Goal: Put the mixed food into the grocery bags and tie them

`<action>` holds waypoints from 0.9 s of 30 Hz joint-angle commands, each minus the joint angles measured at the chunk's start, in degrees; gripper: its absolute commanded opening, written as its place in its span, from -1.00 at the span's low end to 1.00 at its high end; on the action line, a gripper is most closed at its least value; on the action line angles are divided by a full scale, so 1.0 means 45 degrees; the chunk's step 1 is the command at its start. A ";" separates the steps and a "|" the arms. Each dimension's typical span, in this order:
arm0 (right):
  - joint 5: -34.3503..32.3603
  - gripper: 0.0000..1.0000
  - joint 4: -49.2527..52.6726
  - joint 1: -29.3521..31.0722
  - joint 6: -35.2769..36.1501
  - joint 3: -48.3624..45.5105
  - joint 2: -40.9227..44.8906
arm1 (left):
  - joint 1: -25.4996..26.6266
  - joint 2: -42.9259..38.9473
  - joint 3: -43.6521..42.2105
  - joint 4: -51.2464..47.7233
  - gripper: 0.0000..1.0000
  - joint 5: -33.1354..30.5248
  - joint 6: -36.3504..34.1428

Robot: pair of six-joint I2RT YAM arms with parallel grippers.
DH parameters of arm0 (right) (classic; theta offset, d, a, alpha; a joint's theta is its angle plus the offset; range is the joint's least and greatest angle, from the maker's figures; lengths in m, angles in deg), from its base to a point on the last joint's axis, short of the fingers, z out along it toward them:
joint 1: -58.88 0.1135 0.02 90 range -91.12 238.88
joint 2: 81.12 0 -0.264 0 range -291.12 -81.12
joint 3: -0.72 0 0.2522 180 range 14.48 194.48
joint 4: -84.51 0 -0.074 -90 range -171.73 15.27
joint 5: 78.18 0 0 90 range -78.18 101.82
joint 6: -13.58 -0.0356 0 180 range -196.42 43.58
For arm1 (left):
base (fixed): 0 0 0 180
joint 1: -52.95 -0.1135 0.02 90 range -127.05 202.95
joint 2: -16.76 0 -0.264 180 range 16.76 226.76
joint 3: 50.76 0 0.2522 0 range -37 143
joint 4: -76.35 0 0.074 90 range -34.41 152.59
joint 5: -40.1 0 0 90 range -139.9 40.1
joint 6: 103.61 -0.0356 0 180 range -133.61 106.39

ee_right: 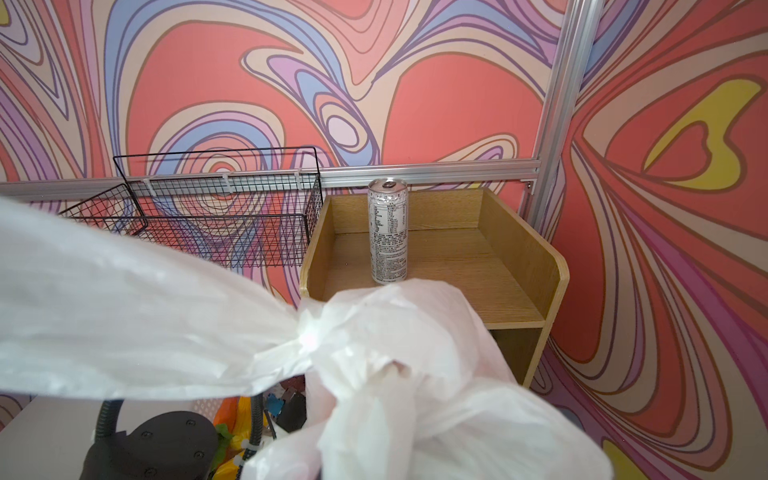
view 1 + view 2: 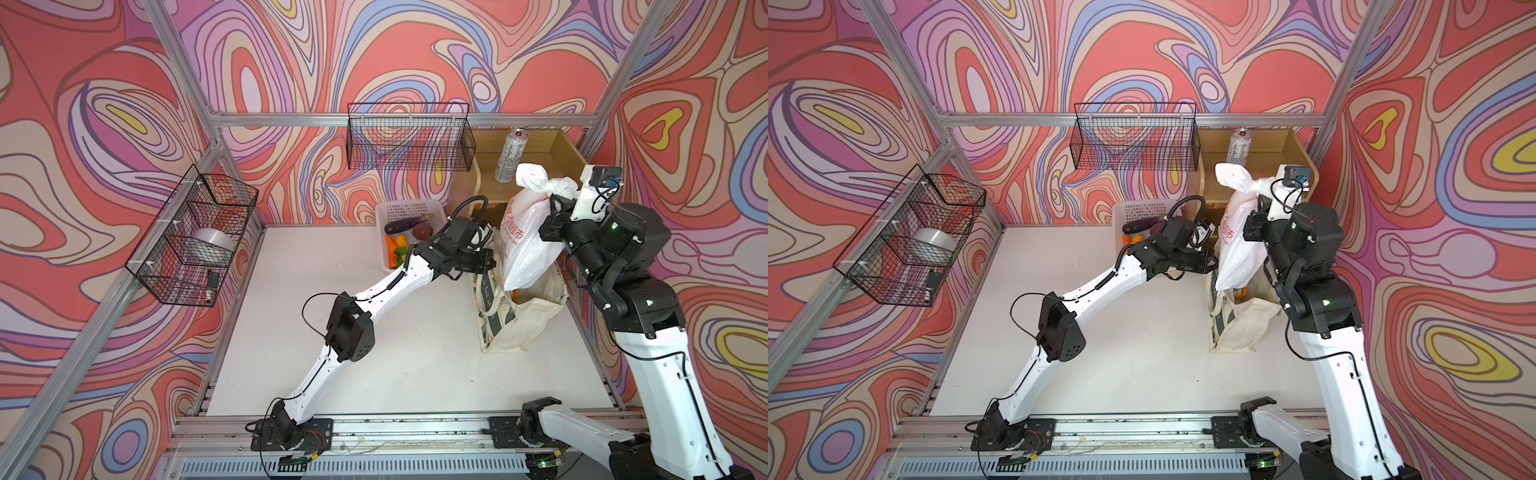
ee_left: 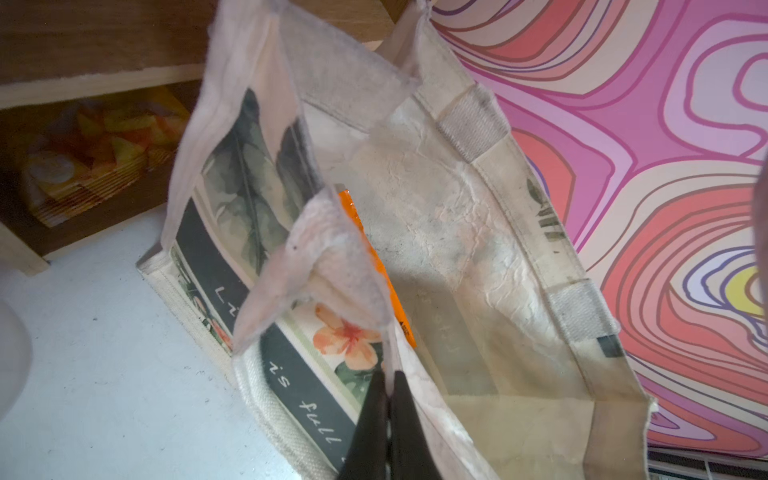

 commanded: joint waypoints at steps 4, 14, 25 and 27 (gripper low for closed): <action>0.2208 -1.00 -0.1186 -0.0078 -0.0410 -0.0032 0.0015 | -0.0195 -0.3495 -0.2617 -0.0039 -1.00 -0.0915 -0.1560; 0.7140 -1.00 -0.2074 -0.0078 -0.2051 -0.0145 -0.1059 | -0.1810 -0.7792 -0.7789 -0.0222 -1.00 -0.0594 -0.2542; 0.8904 -1.00 -0.3847 -0.0039 -0.4720 -0.1314 -0.1243 | -0.2654 -1.0605 -1.1010 -0.0418 -1.00 -0.0155 -0.2330; 0.9061 -1.00 -0.3789 -0.0019 -0.4911 -0.1364 -0.1018 | -0.2654 -1.1056 -1.1748 0.0055 -1.00 0.0157 -0.1653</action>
